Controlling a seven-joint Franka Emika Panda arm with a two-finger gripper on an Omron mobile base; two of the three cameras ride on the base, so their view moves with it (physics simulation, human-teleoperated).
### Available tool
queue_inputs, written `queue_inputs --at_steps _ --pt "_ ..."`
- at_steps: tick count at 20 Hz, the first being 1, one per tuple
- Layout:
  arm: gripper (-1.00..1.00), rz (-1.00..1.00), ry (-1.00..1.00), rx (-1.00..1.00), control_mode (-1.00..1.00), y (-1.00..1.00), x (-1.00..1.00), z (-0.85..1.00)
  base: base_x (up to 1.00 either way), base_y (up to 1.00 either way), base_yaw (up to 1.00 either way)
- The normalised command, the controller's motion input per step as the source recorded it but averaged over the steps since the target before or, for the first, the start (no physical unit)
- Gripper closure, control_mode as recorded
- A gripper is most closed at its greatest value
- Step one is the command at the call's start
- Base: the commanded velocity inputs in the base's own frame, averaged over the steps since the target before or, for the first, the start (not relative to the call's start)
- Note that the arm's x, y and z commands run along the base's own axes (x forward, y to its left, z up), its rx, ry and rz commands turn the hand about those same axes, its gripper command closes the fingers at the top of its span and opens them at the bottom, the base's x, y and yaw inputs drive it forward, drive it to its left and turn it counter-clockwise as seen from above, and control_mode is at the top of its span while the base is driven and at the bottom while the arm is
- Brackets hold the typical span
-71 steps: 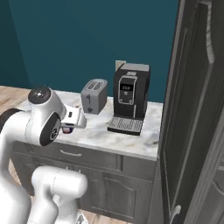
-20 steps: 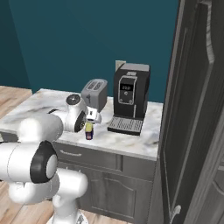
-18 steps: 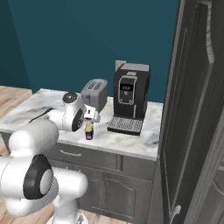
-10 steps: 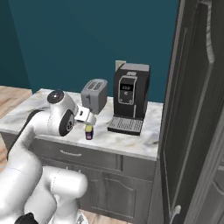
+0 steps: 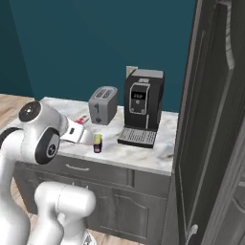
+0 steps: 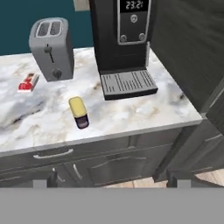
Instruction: Restock the canned food cabinet by taking the new fresh canned food from the counter and placing it in the cabinet. Then, take the old canned food from the cabinet and place it on the counter.
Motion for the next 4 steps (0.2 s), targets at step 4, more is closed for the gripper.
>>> queue_inputs --at_steps 4 --pt "-1.00 -0.11 0.00 0.00 -1.00 -0.07 -1.00 1.00 0.00 0.00 0.00"
